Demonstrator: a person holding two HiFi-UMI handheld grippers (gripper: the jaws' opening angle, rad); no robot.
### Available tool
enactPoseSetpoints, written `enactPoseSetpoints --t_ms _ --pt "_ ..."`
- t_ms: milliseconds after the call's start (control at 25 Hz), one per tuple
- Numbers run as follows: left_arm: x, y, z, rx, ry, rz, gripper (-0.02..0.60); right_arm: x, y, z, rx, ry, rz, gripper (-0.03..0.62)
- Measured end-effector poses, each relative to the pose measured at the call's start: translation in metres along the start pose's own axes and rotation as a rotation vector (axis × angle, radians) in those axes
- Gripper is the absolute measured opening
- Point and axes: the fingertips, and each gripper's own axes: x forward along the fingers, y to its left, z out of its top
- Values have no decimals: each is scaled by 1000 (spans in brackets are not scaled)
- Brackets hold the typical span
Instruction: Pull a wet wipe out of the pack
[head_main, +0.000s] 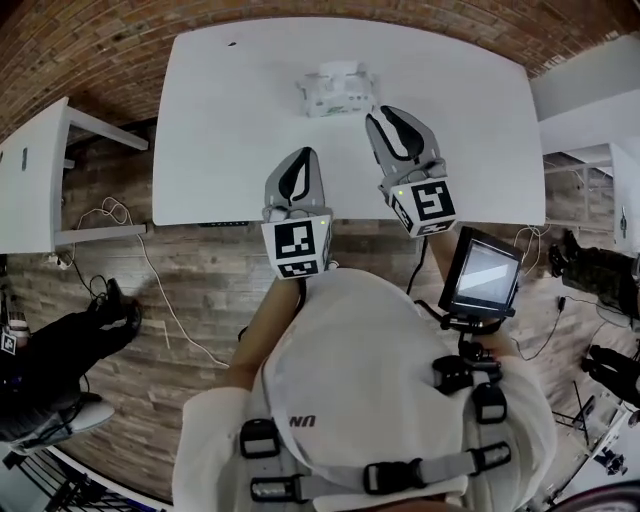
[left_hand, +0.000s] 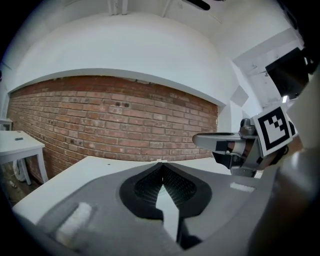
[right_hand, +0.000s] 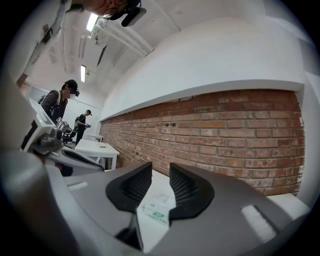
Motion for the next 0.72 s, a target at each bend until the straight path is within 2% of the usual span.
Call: enactPoseSetpoints --t_ms 40,200,360,520,720 --pt "12 4 -3 6 23 -13 2 12 -7 -4 0 15 8 118" --pt "50 16 -11 10 78 -58 3 58 -29 -31 -60 115 48 109" --pt "73 20 -24 -1 138 -80 3 92 -30 -64 -124 249 185 109" --pt "89 15 -29 -34 154 -78 3 116 -21 -98 -172 376 321 109" --pt "102 3 -25 -25 153 -92 2 136 -18 -128 -191 473 398 107"
